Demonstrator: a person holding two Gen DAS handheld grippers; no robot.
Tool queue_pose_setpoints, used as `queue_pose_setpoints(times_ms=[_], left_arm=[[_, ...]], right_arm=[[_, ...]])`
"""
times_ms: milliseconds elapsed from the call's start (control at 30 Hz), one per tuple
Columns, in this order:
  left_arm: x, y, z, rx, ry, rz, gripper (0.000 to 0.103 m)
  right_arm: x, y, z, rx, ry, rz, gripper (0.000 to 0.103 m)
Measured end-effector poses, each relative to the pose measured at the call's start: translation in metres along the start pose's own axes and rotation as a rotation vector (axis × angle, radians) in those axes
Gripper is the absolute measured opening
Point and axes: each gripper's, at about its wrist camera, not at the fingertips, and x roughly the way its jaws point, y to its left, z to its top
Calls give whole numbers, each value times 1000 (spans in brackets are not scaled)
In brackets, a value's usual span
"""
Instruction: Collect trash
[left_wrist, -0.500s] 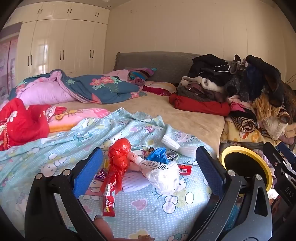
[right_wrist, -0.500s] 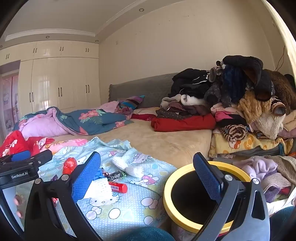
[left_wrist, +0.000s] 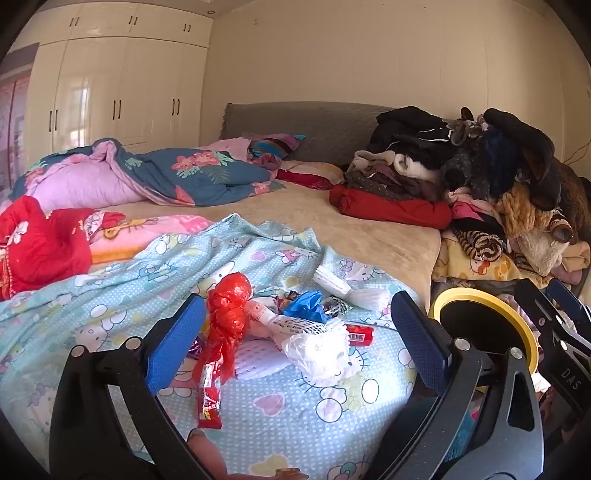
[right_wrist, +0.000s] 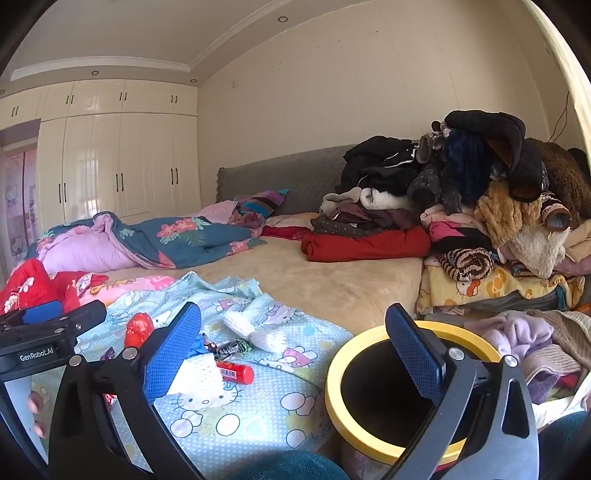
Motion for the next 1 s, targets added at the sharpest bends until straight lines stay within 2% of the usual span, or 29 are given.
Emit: queue_pose_setpoints(times_ms=[1000], left_arm=[[0, -4, 1, -1, 0, -2, 92]], right_arm=[[-4, -4, 2, -1, -2, -1, 97]])
